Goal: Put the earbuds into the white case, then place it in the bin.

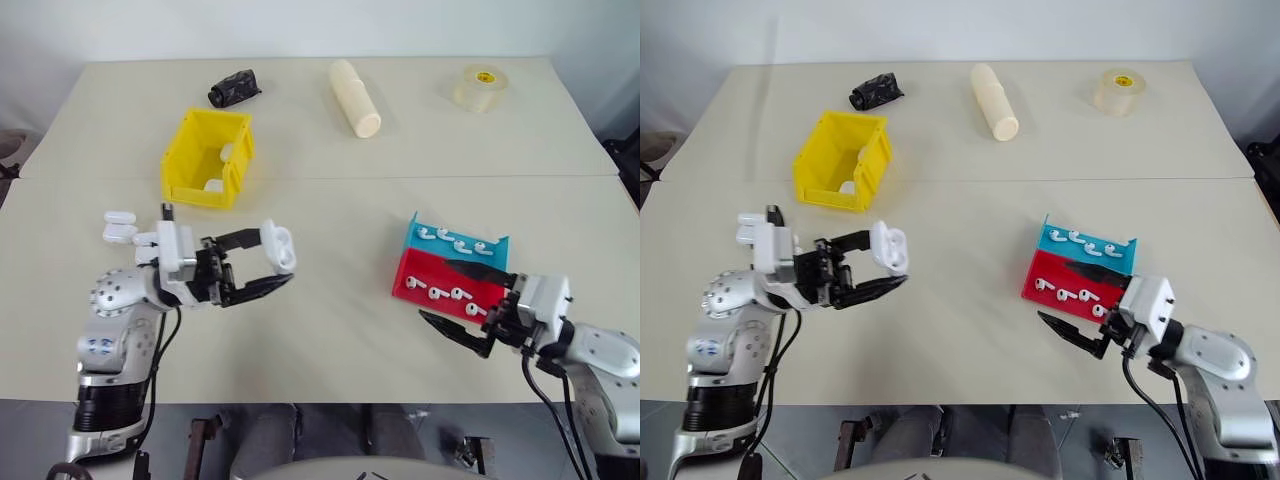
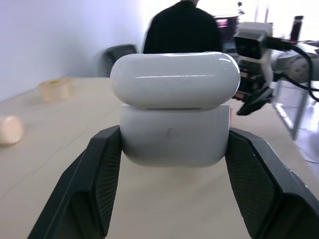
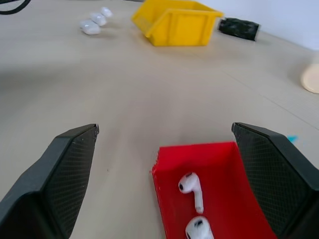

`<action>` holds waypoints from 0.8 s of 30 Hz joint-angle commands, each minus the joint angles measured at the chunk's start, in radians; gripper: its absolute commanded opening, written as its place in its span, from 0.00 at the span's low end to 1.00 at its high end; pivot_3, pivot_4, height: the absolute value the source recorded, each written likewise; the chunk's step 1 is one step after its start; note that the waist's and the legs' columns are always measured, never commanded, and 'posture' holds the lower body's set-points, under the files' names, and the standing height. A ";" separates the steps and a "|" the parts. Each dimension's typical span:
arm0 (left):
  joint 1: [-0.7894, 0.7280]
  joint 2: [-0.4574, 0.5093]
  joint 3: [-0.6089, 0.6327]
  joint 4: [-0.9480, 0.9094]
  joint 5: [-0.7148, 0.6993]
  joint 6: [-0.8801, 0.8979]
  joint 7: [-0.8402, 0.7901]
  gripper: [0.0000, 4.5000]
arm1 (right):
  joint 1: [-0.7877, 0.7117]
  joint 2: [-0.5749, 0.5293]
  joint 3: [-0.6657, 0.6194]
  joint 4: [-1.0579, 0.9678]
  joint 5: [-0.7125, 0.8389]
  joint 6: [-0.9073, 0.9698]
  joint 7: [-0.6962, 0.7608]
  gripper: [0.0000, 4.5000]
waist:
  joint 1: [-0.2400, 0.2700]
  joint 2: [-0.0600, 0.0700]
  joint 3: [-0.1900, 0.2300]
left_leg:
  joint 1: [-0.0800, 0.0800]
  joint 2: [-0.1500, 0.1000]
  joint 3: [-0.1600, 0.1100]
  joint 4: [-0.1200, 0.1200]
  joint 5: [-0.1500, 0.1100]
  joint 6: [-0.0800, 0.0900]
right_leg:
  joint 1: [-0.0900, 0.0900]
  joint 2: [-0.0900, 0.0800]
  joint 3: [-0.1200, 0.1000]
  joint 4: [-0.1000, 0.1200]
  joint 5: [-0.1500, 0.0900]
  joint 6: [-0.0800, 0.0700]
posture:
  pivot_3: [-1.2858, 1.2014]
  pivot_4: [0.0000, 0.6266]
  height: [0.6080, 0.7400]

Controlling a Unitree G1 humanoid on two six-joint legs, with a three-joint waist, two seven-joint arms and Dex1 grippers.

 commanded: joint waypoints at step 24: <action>-0.090 -0.276 -0.229 0.207 0.000 -0.321 -0.131 0.61 | 0.073 -0.488 -0.192 -0.205 0.059 0.675 -0.139 1.00 | 0.005 0.002 -0.001 | 0.002 -0.001 -0.002 0.003 -0.001 0.004 | 0.009 0.000 -0.001 -0.007 0.002 0.004 | 0.52 0.24 1.00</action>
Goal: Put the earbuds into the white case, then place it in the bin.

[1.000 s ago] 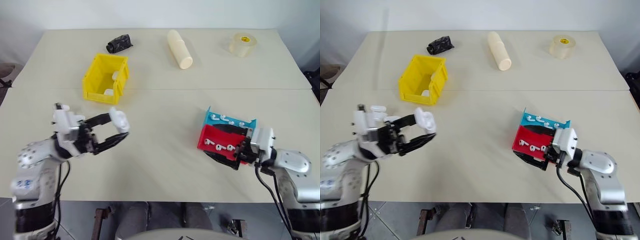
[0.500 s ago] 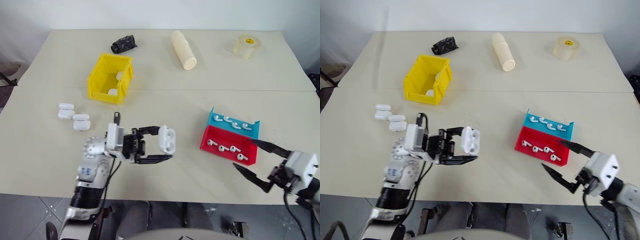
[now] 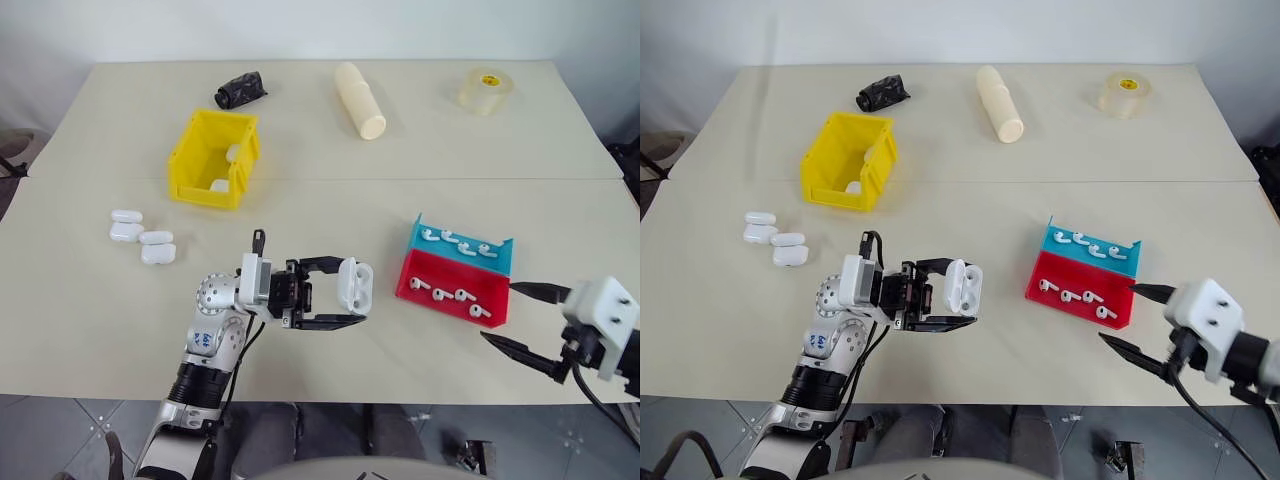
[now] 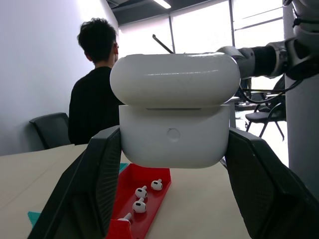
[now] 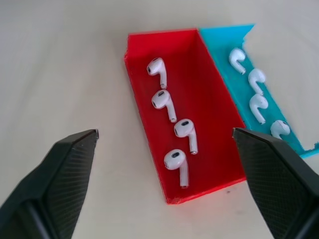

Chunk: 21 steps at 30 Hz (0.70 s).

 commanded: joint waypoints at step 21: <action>0.028 0.024 -0.022 -0.091 -0.032 0.006 0.015 0.61 | -0.557 -0.350 0.560 -0.018 -0.060 0.584 -0.068 1.00 | 0.000 0.000 0.000 | -0.004 -0.001 -0.003 -0.001 -0.001 0.001 | 0.000 -0.002 -0.005 -0.005 0.000 0.001 | 0.52 0.24 1.00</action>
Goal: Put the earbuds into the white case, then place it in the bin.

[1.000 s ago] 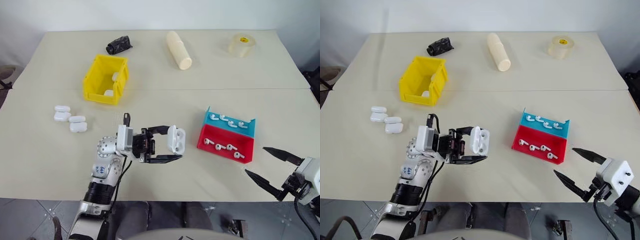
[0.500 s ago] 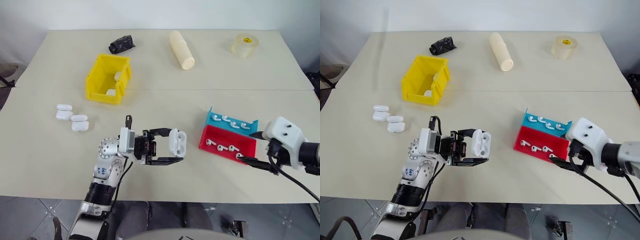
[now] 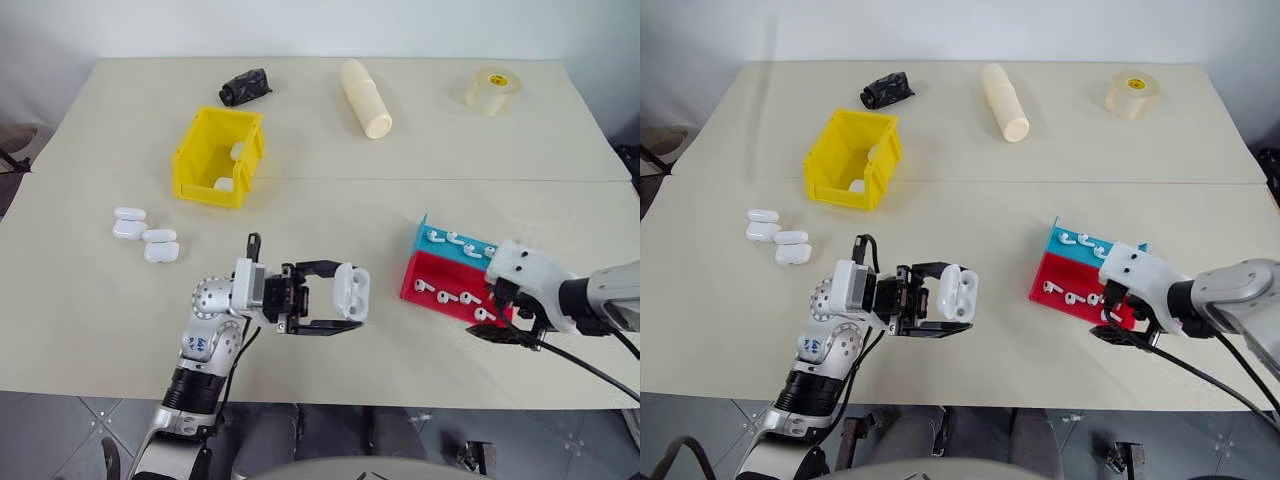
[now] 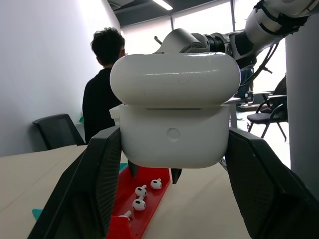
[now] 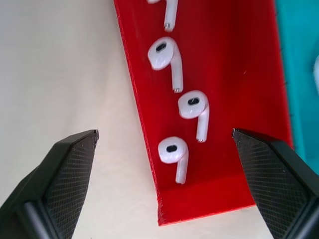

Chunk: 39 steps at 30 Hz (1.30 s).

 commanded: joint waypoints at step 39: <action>0.018 0.009 -0.022 -0.089 -0.013 0.034 0.064 0.61 | -0.040 0.025 0.124 -0.005 -0.175 -0.057 0.058 0.29 | 0.000 0.000 0.000 | 0.000 0.000 0.000 0.000 0.000 0.000 | 0.000 0.000 0.000 0.000 0.000 0.000 | 0.52 0.24 1.00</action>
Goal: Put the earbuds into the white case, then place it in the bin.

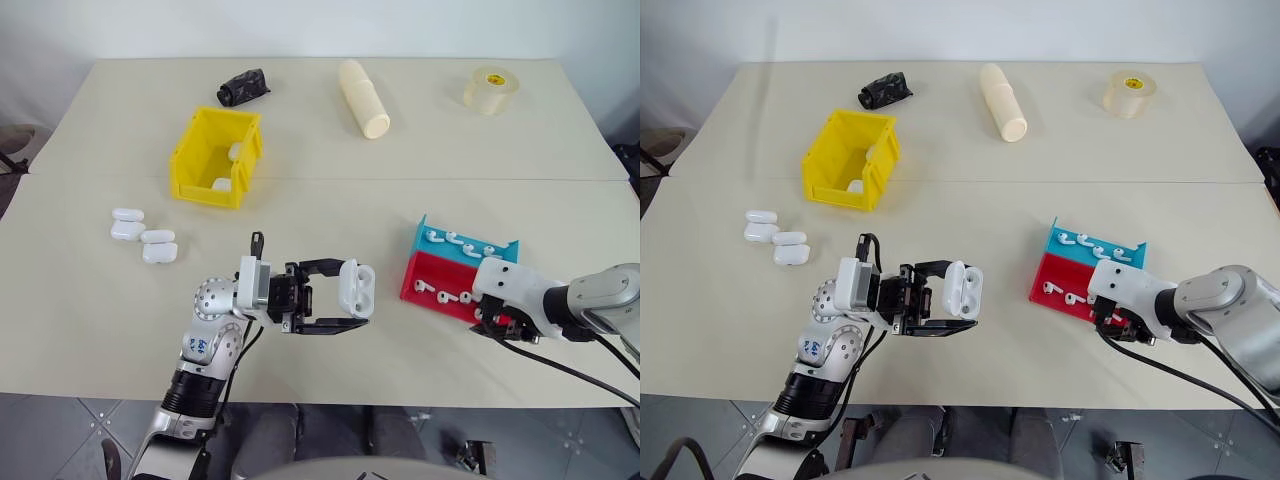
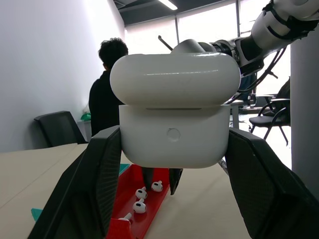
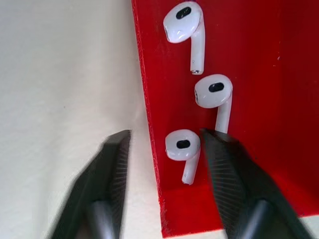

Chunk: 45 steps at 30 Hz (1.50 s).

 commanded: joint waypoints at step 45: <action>0.004 0.002 0.002 -0.061 -0.019 0.021 0.022 0.61 | 0.115 -0.058 -0.019 0.113 -0.309 -0.551 0.230 0.29 | 0.000 0.000 0.000 | 0.000 0.000 0.000 0.000 0.000 0.000 | 0.000 0.000 0.000 0.000 0.000 0.000 | 0.52 0.24 1.00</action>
